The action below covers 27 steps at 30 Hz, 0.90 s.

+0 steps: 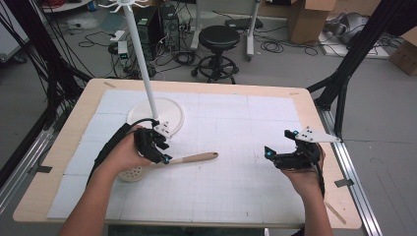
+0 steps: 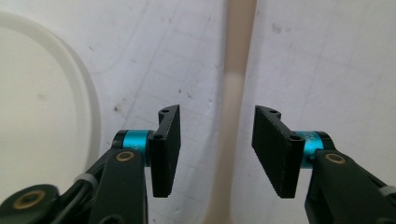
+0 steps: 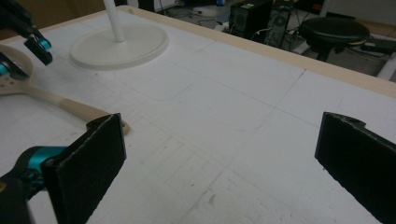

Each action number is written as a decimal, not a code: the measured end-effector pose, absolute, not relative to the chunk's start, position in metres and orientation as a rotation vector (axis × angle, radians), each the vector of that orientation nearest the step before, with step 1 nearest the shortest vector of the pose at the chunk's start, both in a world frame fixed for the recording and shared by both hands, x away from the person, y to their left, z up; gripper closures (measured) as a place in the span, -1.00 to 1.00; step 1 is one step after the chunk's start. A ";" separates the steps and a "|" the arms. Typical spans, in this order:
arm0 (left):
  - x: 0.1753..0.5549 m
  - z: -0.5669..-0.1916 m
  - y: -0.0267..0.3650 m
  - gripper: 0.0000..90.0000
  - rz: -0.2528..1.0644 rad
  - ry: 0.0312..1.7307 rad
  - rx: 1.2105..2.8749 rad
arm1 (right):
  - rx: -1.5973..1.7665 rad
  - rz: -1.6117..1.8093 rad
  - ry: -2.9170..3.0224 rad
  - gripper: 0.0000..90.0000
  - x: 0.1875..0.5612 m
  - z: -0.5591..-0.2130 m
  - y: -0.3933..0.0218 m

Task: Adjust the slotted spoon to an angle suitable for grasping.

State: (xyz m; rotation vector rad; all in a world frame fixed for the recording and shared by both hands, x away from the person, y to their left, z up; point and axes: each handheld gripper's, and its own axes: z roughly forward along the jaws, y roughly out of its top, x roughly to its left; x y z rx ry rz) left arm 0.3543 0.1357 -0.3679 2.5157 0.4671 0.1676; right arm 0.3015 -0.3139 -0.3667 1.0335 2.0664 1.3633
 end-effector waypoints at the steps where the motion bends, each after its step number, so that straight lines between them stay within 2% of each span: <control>1: 0.352 -0.364 0.140 0.14 0.184 0.472 2.494 | 1.030 1.360 2.066 -0.98 0.302 -0.367 -0.314; 5: 0.343 -0.358 0.156 -0.01 0.240 0.511 2.380 | 1.032 1.358 2.069 -0.98 0.302 -0.367 -0.314; 12: 0.327 -0.360 0.184 -0.28 0.247 0.542 2.138 | 1.043 1.344 2.078 -0.98 0.303 -0.370 -0.313; 15: 0.325 -0.359 0.188 -0.31 0.242 0.532 2.107 | 1.037 1.333 2.082 -0.98 0.304 -0.372 -0.313; 21: 0.319 -0.355 0.205 -0.36 0.212 0.484 1.865 | 1.032 1.326 2.088 -0.98 0.304 -0.372 -0.311; 27: 0.322 -0.364 0.217 -0.43 0.180 0.561 1.752 | 1.029 1.335 2.085 -0.98 0.304 -0.370 -0.310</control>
